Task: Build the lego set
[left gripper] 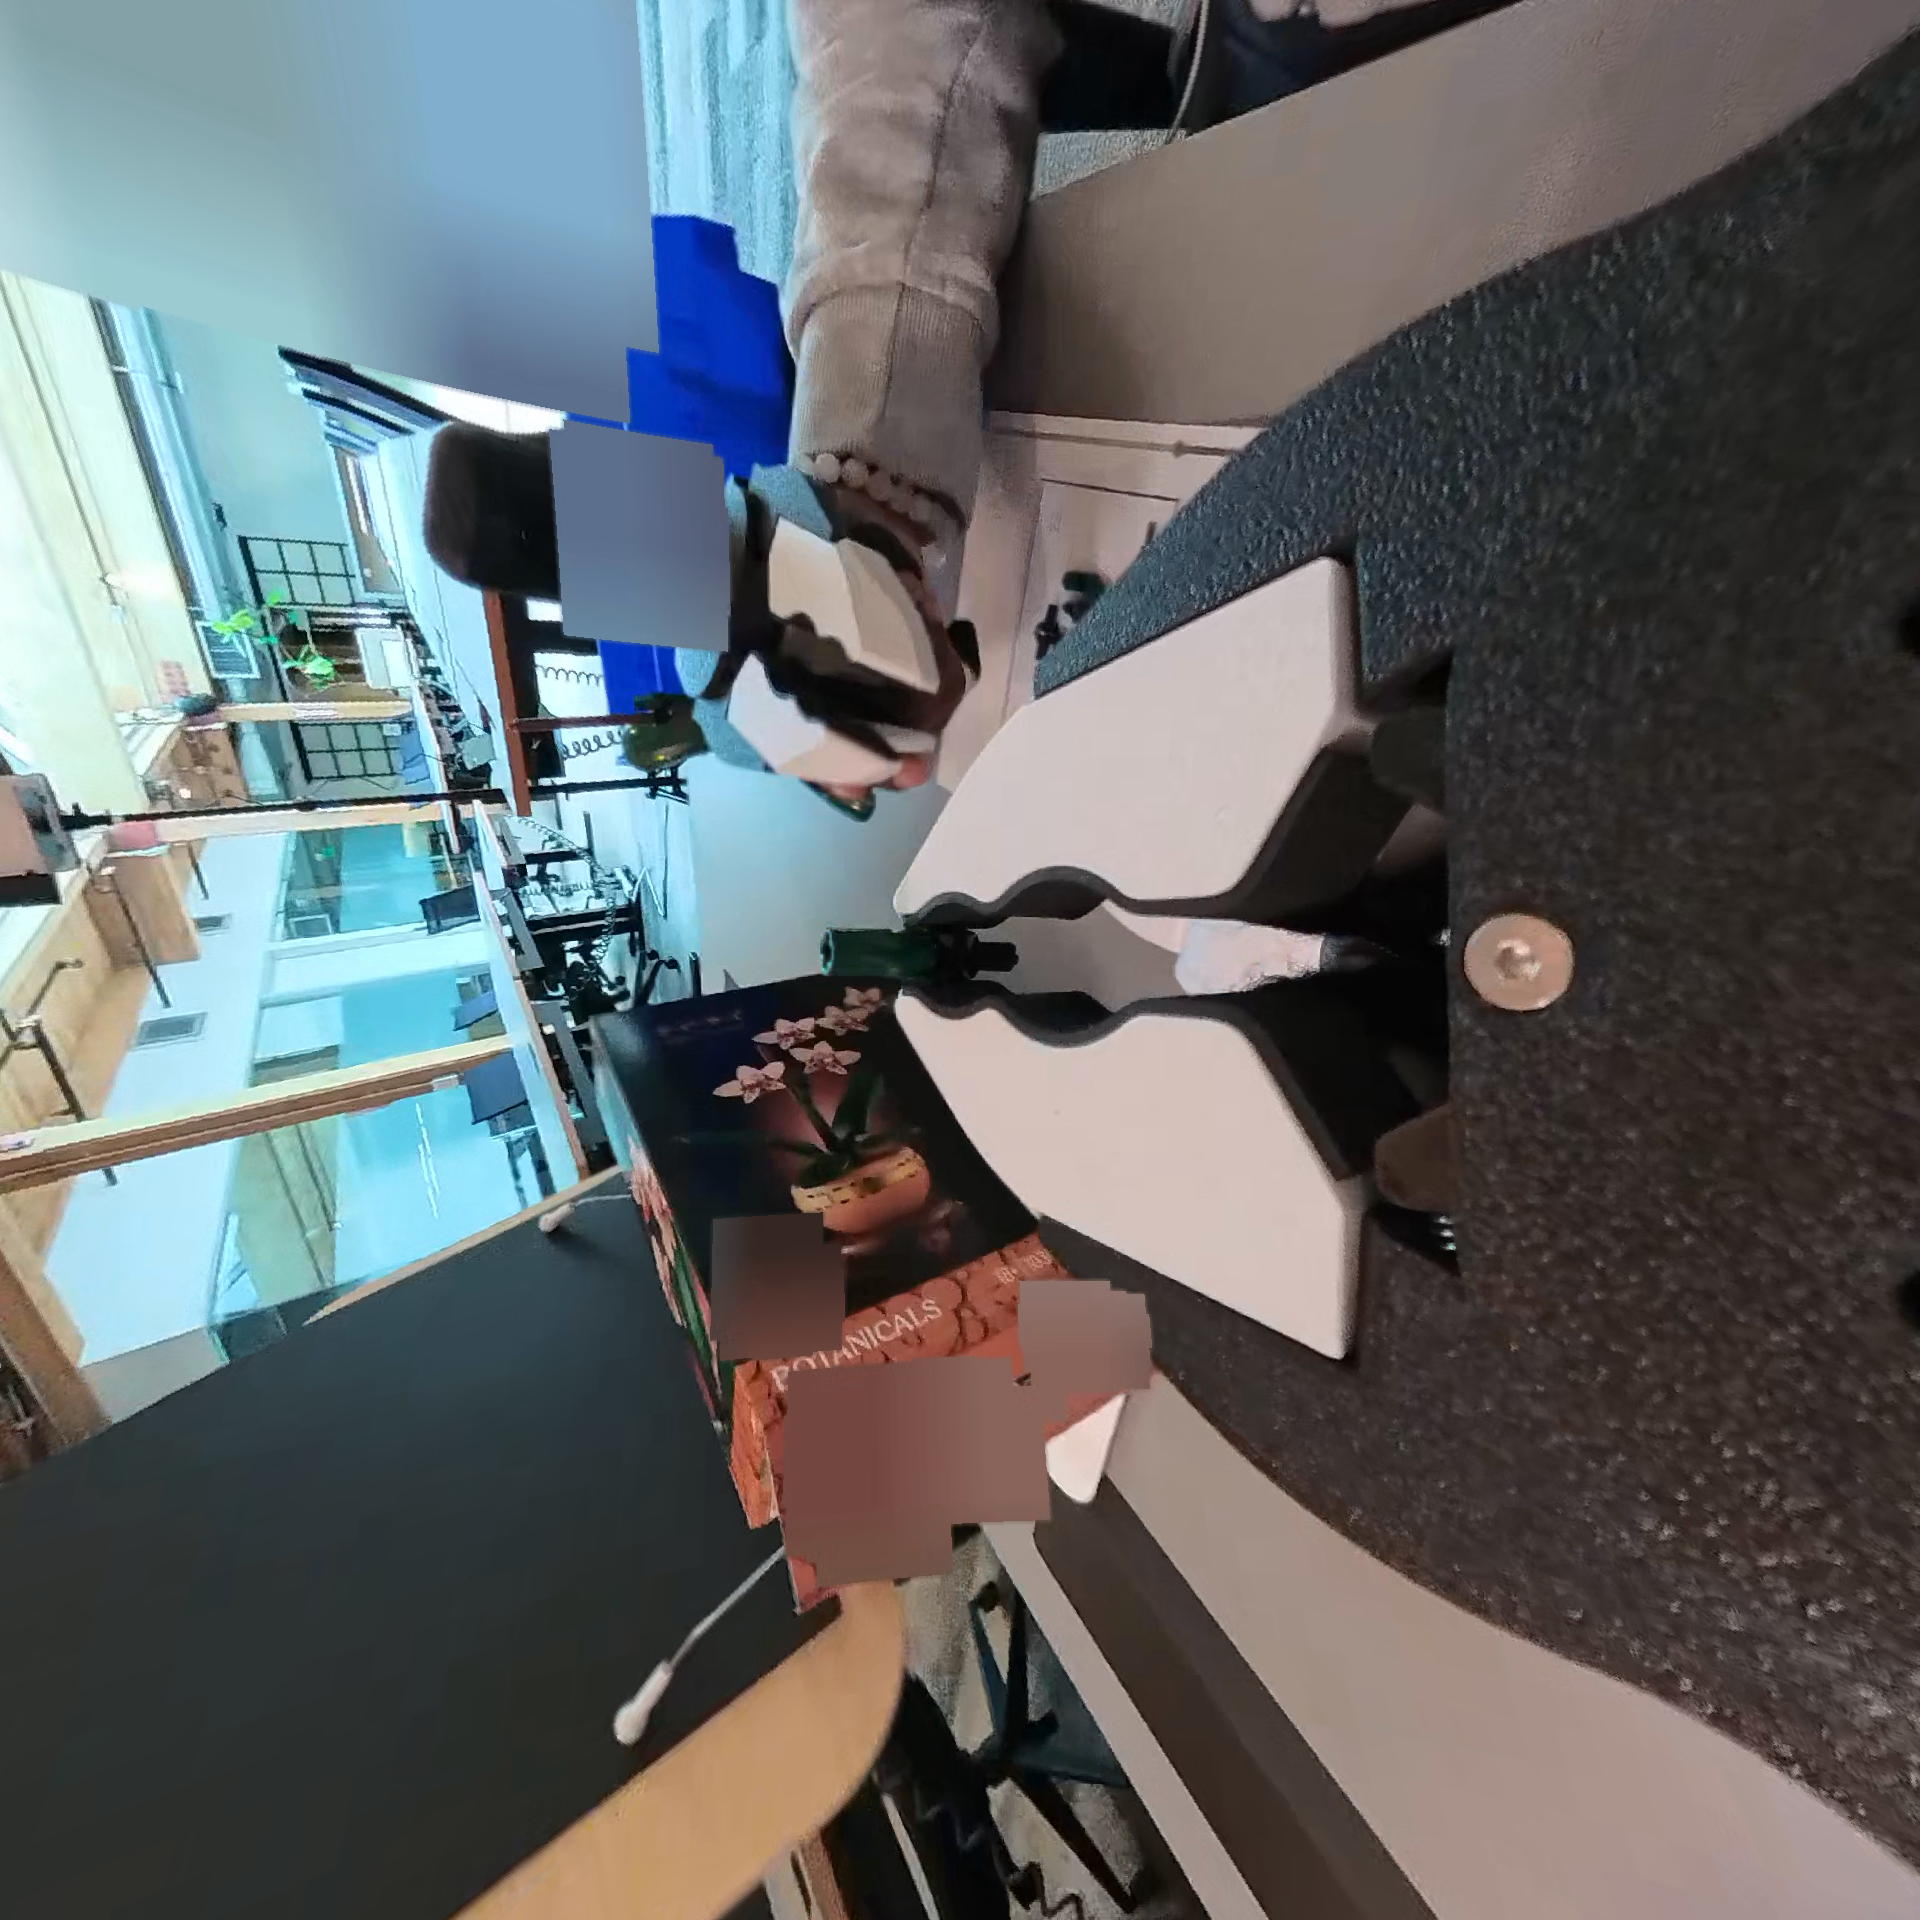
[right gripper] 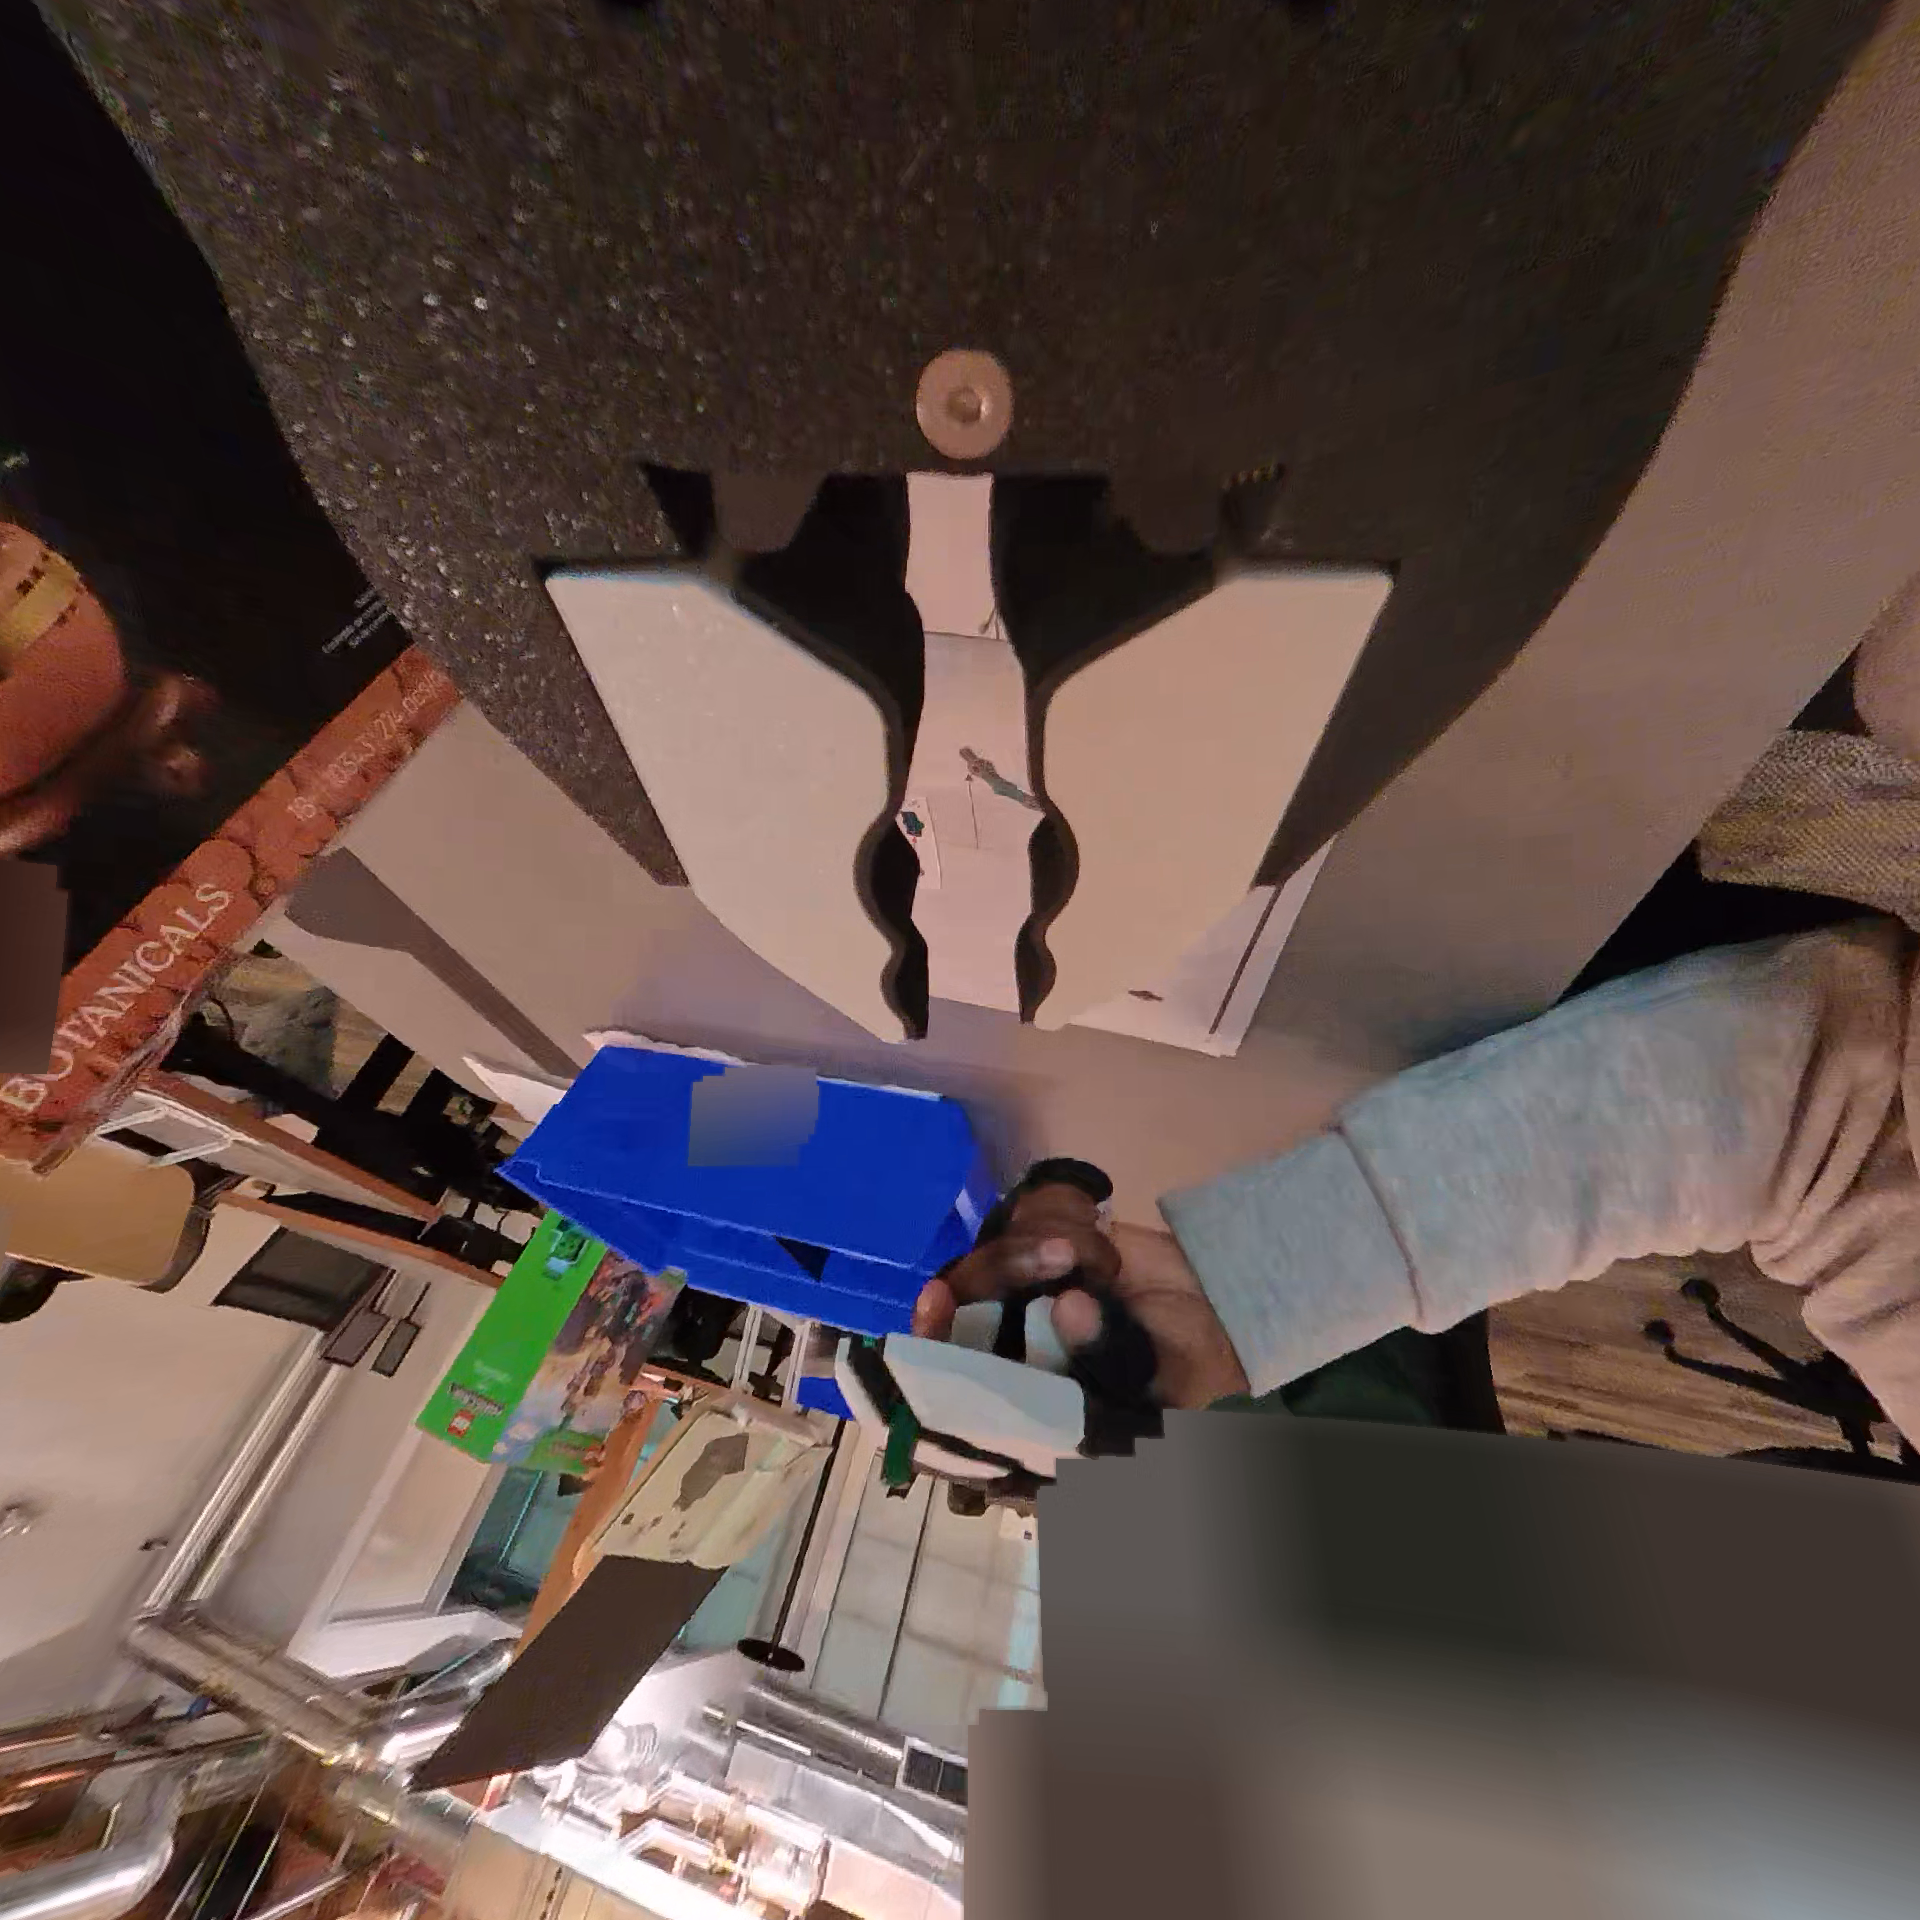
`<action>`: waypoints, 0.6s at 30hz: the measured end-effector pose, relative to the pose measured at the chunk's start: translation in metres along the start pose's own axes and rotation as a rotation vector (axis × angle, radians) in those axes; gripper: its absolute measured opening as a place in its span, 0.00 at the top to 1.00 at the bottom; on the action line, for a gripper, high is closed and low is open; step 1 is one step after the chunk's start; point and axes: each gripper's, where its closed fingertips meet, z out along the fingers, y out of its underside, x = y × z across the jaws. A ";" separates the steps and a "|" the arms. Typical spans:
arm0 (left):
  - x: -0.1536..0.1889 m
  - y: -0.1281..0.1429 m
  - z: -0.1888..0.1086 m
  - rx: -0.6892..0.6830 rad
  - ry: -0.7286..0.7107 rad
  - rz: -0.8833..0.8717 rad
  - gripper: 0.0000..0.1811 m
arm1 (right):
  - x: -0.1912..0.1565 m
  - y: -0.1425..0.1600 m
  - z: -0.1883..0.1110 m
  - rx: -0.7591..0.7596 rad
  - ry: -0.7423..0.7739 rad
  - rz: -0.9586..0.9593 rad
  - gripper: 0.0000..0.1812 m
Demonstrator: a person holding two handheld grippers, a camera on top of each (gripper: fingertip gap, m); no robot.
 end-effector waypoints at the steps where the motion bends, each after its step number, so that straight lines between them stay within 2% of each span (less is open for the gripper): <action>1: -0.004 0.002 -0.005 -0.016 -0.015 -0.002 0.96 | -0.002 0.004 0.002 -0.015 0.000 -0.005 0.91; 4: -0.013 0.000 -0.018 -0.002 -0.066 -0.005 0.96 | -0.006 0.012 0.009 -0.059 -0.018 0.040 0.92; 9: -0.022 0.002 -0.022 0.056 -0.099 -0.059 0.96 | -0.003 0.012 0.010 -0.029 0.011 0.031 0.91; 14: -0.050 0.015 -0.026 0.003 -0.284 -0.029 0.96 | 0.002 0.030 0.014 -0.123 0.038 0.026 0.91; 18: -0.065 0.020 -0.035 -0.038 -0.390 0.022 0.96 | 0.004 0.041 0.015 -0.140 0.028 0.066 0.91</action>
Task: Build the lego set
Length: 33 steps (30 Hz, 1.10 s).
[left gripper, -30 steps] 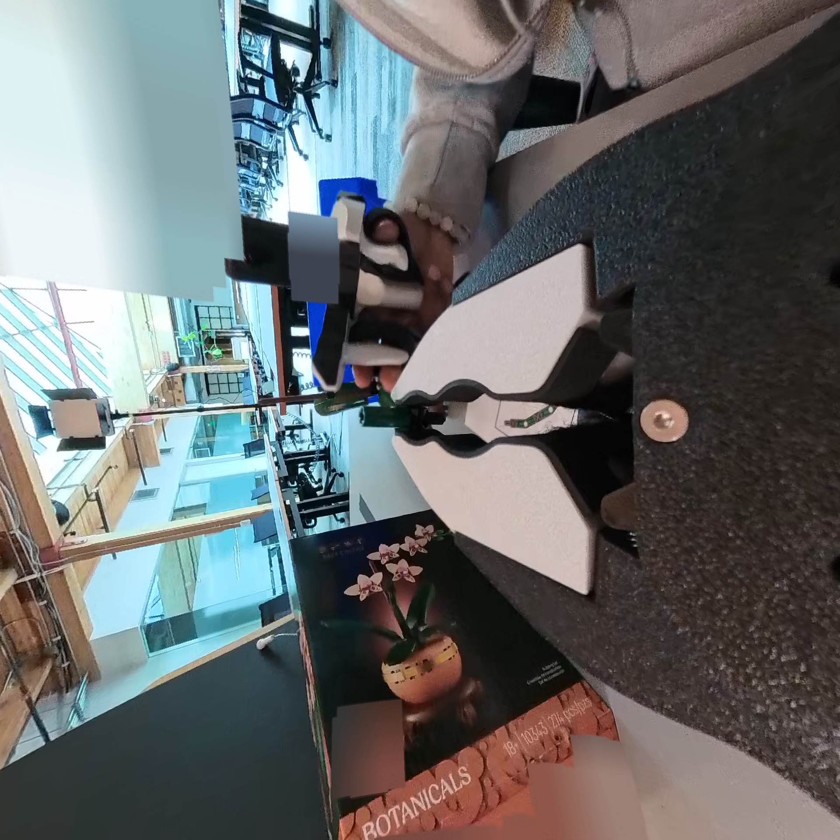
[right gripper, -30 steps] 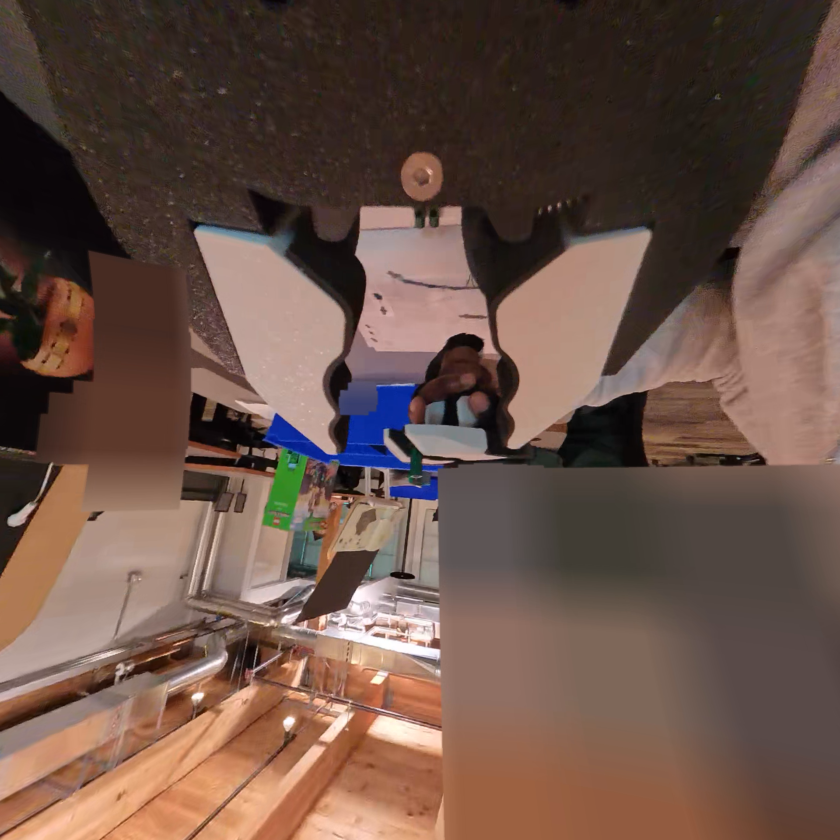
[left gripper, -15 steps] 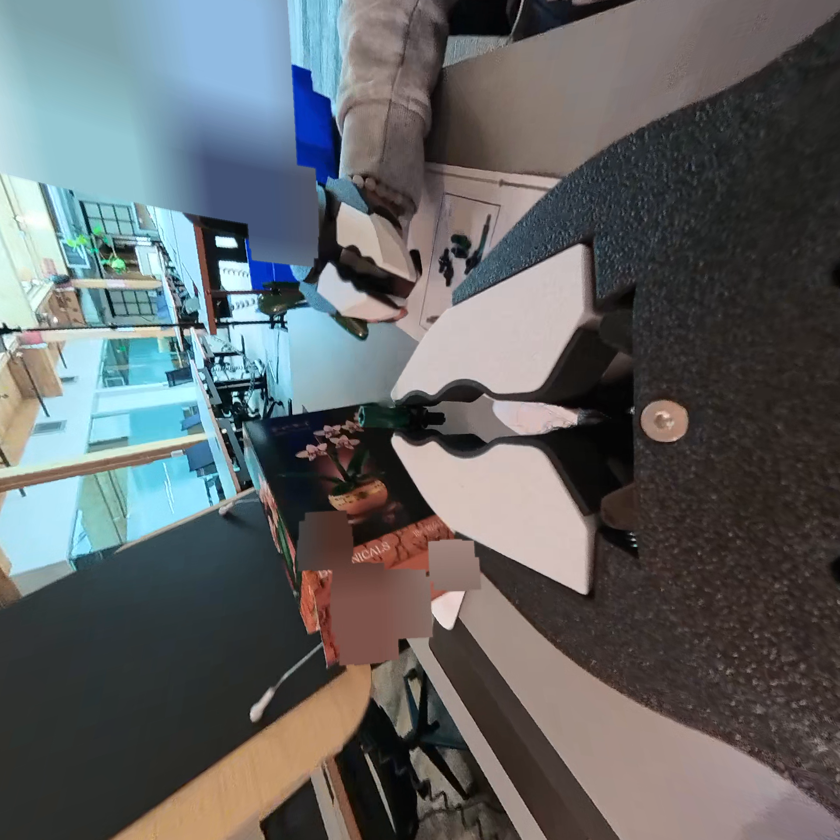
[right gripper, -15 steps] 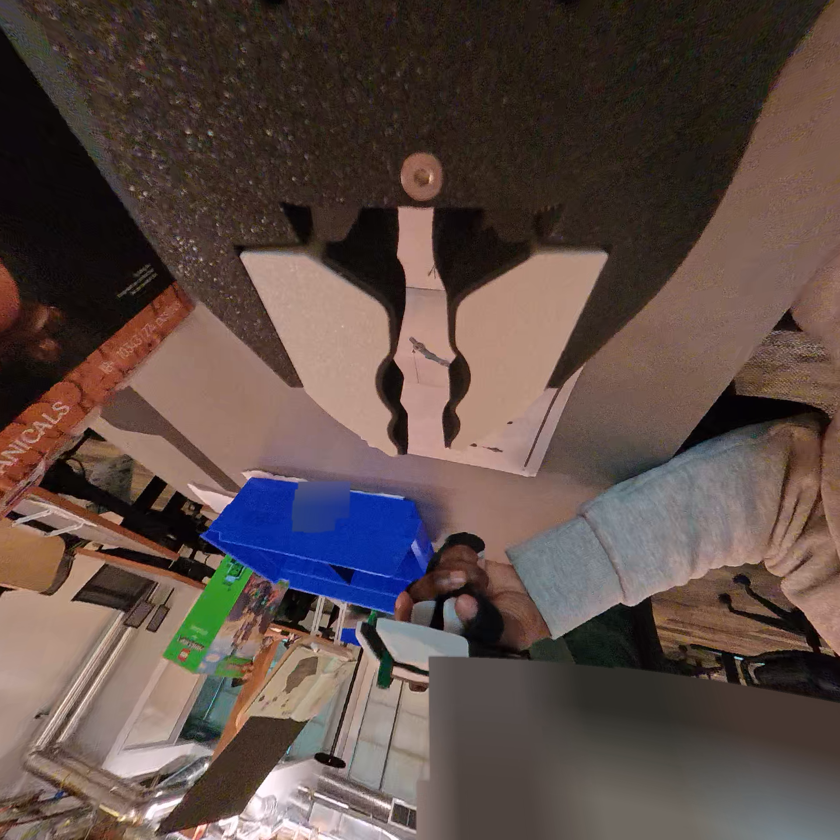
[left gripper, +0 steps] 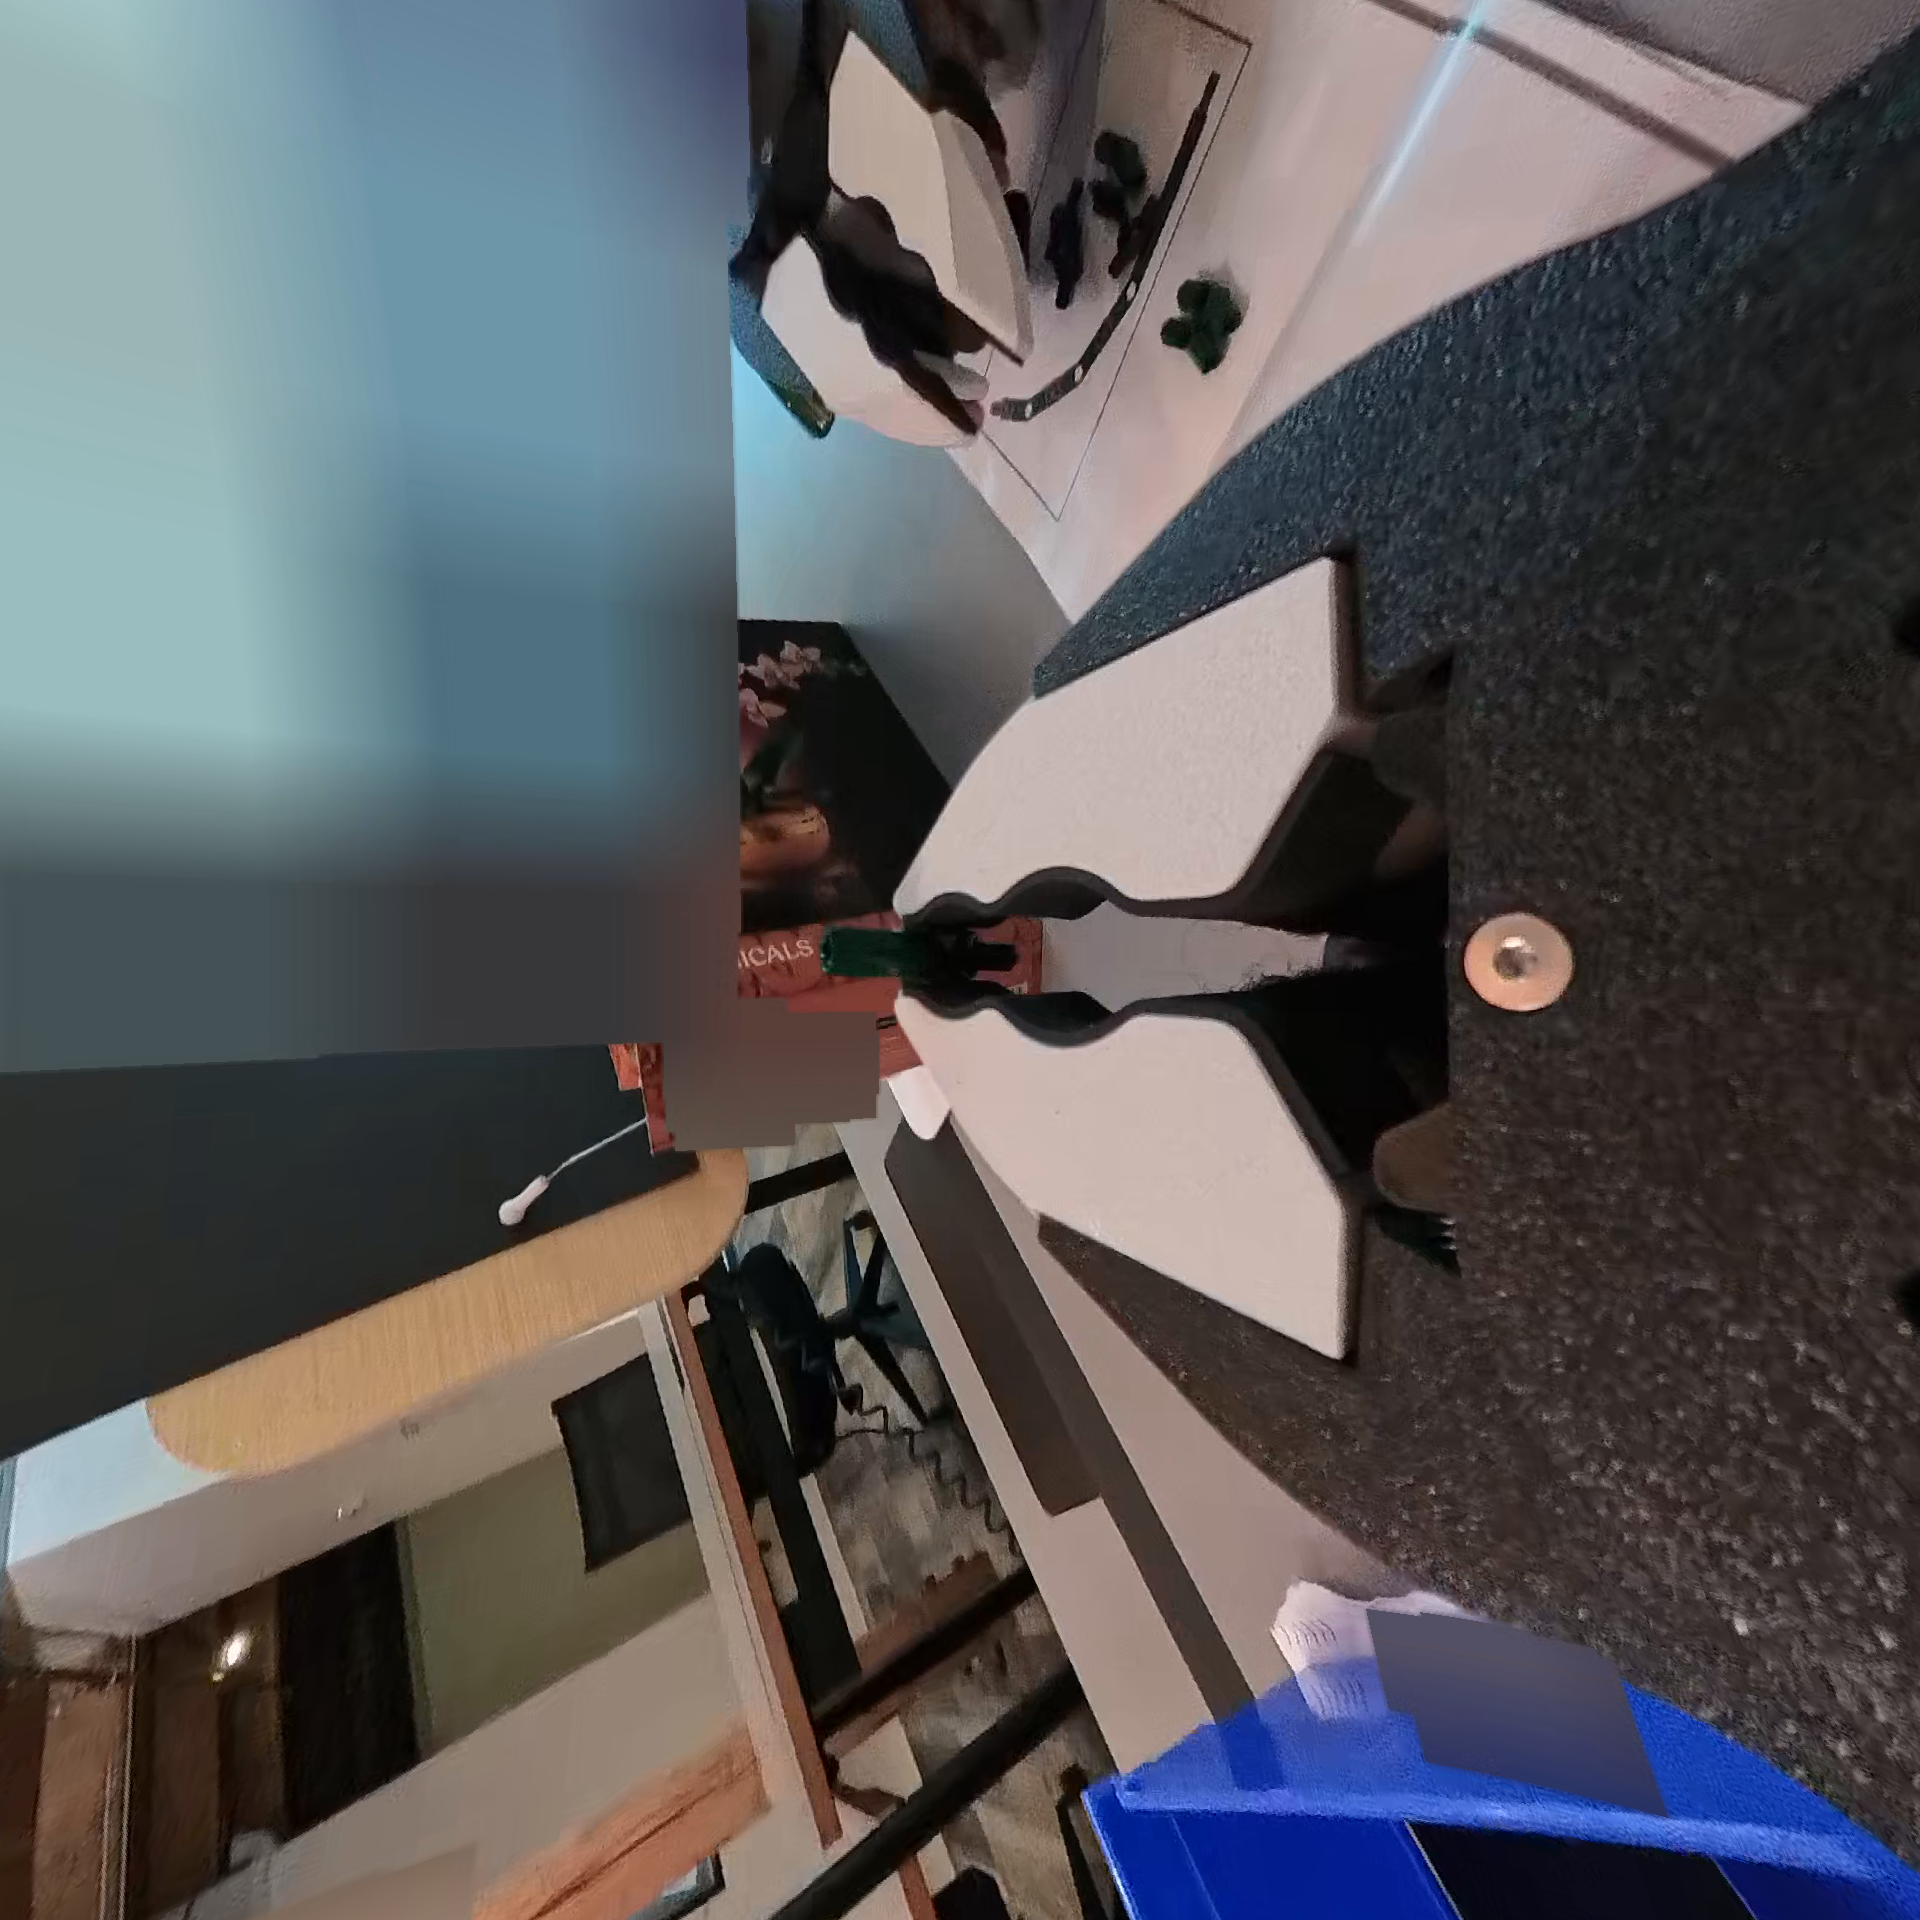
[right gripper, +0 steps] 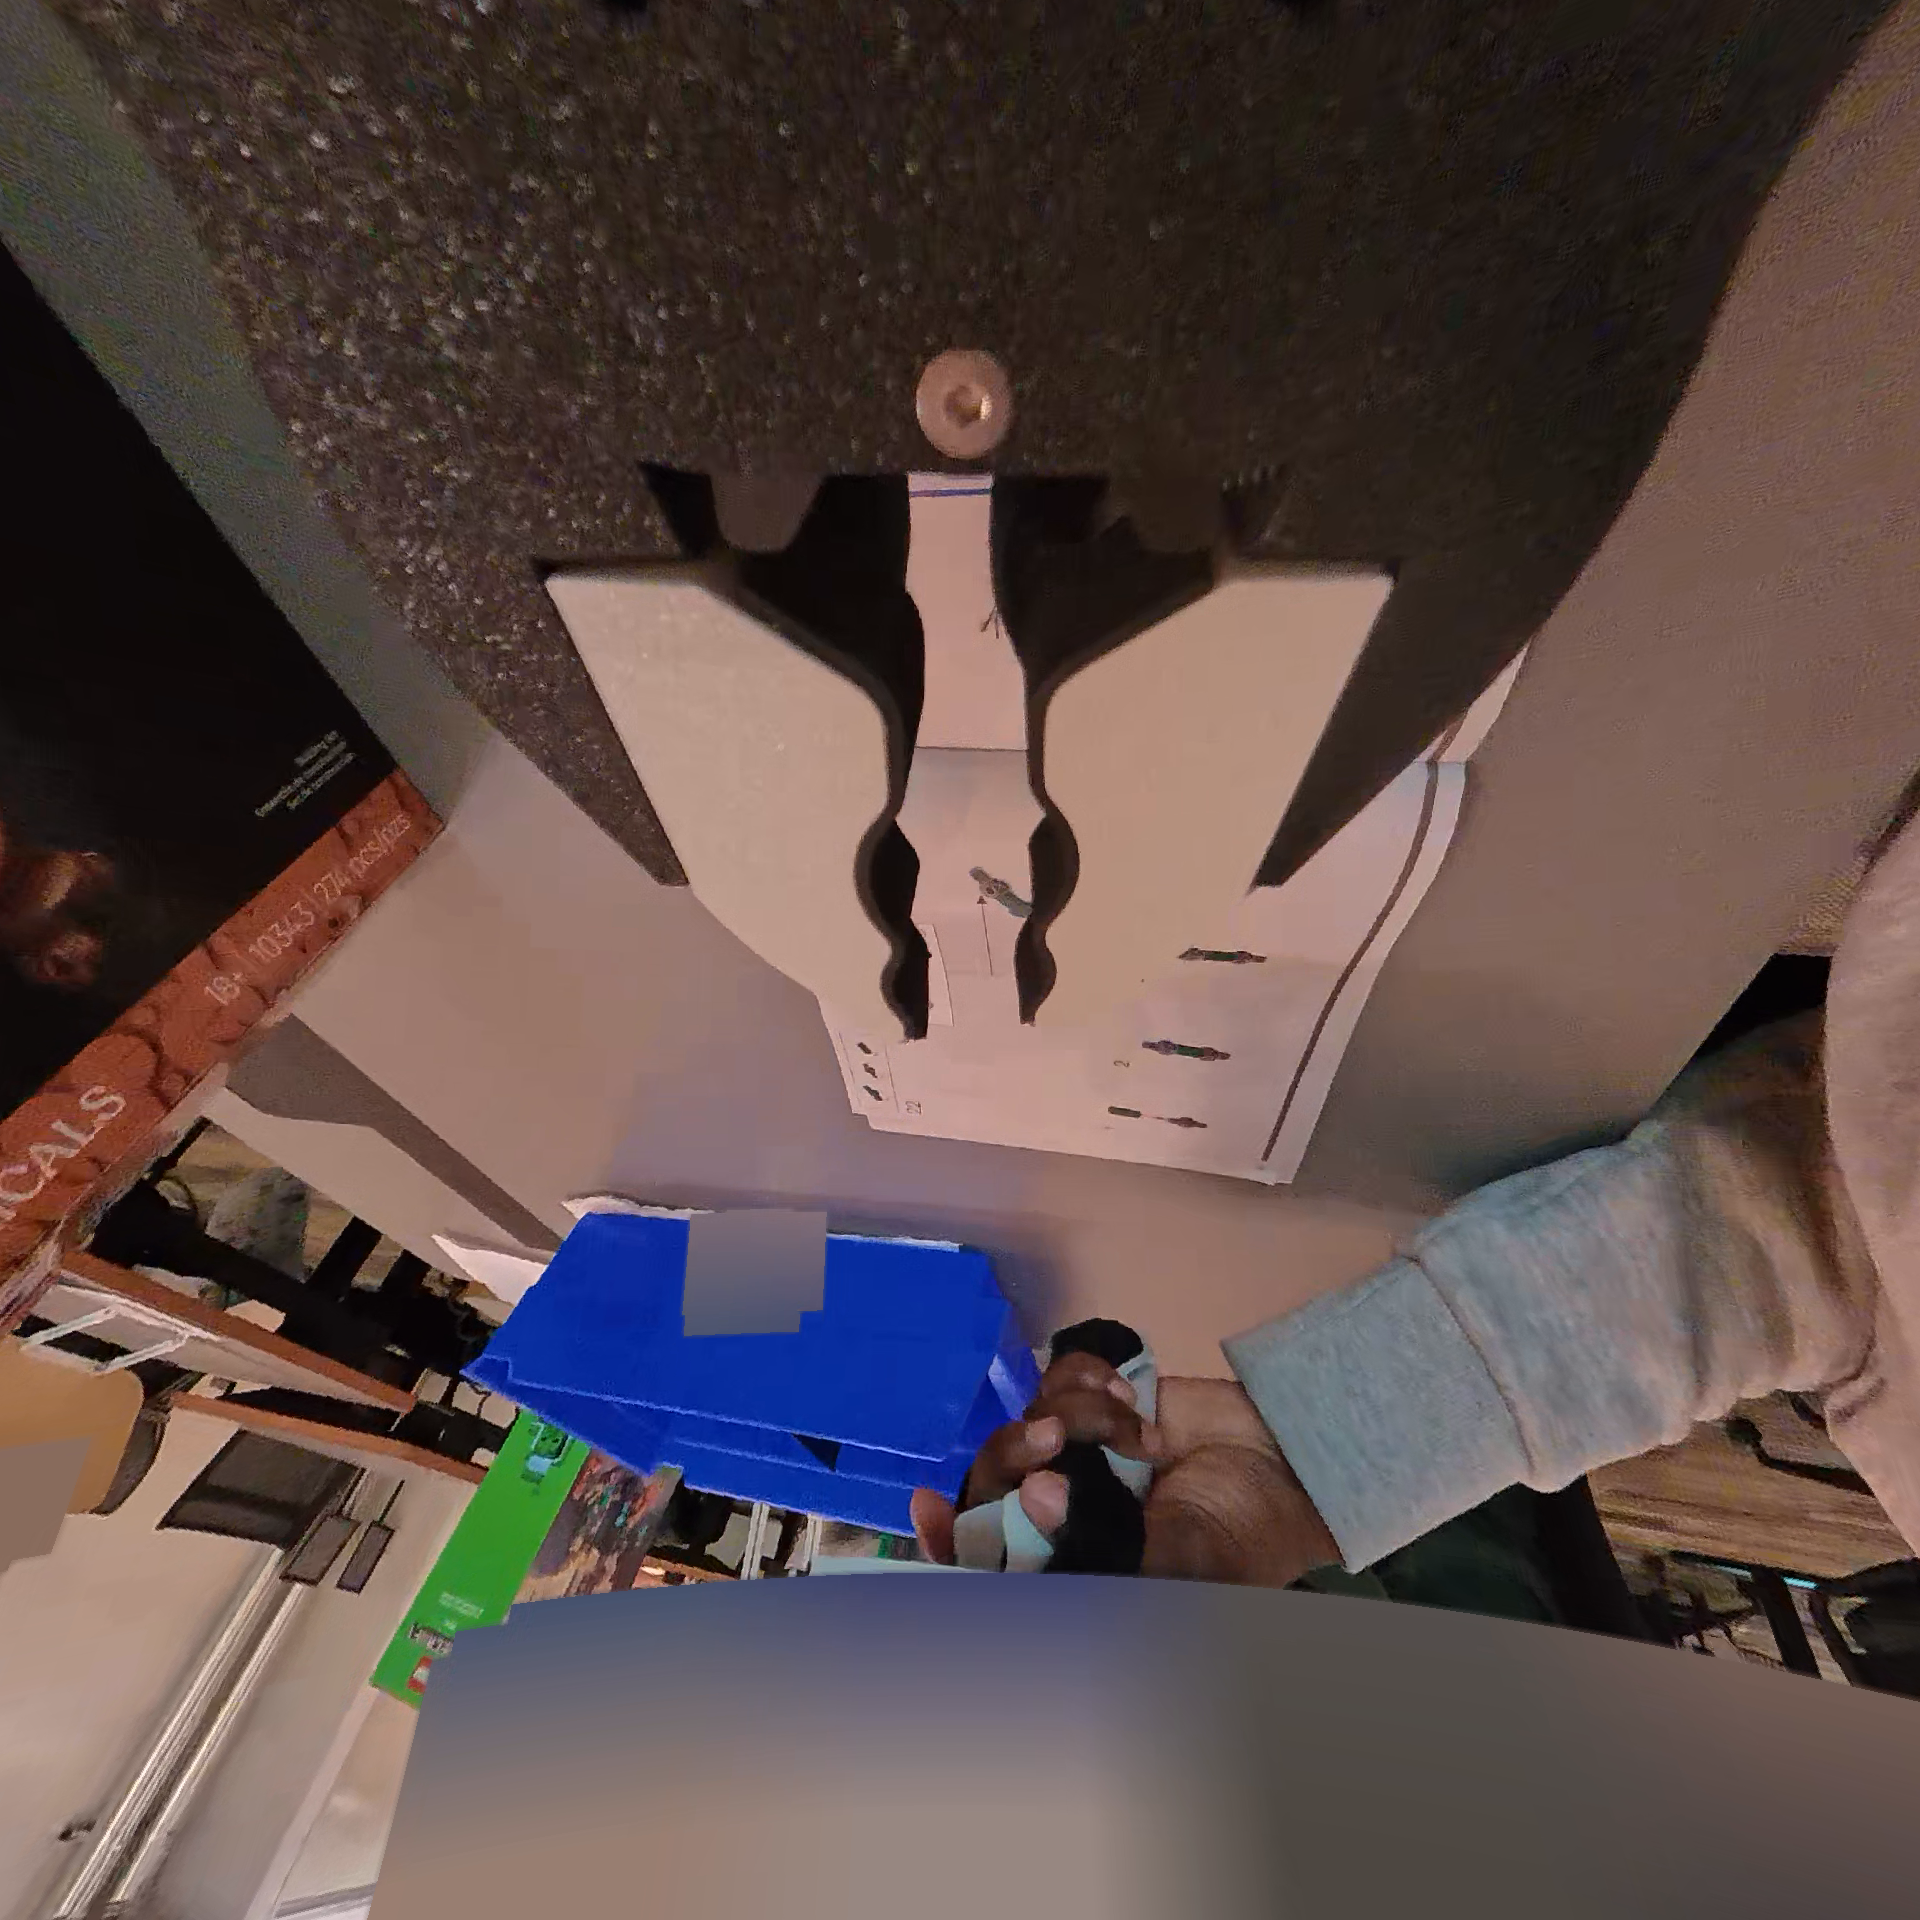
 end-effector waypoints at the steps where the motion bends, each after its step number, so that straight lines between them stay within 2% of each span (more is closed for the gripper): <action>1: -0.001 0.000 0.000 0.004 -0.005 -0.012 0.96 | 0.001 0.003 0.000 0.000 -0.006 0.021 0.91; 6: 0.002 0.001 0.004 0.016 0.004 -0.065 0.96 | 0.005 0.005 -0.002 0.020 -0.018 0.083 0.92; 11: 0.019 0.009 0.015 -0.048 0.084 -0.067 0.96 | 0.008 -0.002 -0.010 0.018 -0.020 0.088 0.94; 14: 0.051 0.009 0.023 -0.072 0.234 -0.095 0.96 | 0.013 -0.008 -0.018 0.010 -0.004 0.099 0.94; 17: 0.095 0.009 0.031 -0.109 0.453 -0.213 0.96 | 0.018 -0.021 -0.031 0.016 0.045 0.049 0.94; 19: 0.115 0.011 0.038 -0.135 0.505 -0.240 0.96 | 0.016 -0.034 -0.041 0.024 0.064 -0.004 0.94; 21: 0.132 0.018 0.044 -0.196 0.530 -0.197 0.96 | 0.007 -0.038 -0.052 -0.041 0.051 -0.045 0.93; 23: 0.149 0.022 0.045 -0.241 0.559 -0.138 0.96 | -0.010 -0.030 -0.068 -0.177 0.032 0.003 0.94; 25: 0.165 0.023 0.046 -0.267 0.608 -0.116 0.96 | -0.036 -0.006 -0.085 -0.346 -0.040 0.070 0.94; 27: 0.179 0.029 0.045 -0.297 0.666 -0.113 0.96 | -0.041 0.025 -0.099 -0.523 -0.006 0.101 0.94; 28: 0.184 0.034 0.045 -0.321 0.688 -0.111 0.96 | -0.044 0.035 -0.101 -0.563 -0.017 0.098 0.95; 30: 0.188 0.043 0.042 -0.376 0.715 -0.094 0.96 | -0.051 0.040 -0.096 -0.596 -0.100 0.004 0.95; 33: 0.189 0.049 0.037 -0.412 0.736 -0.088 0.96 | -0.042 0.042 -0.086 -0.687 -0.185 -0.260 0.96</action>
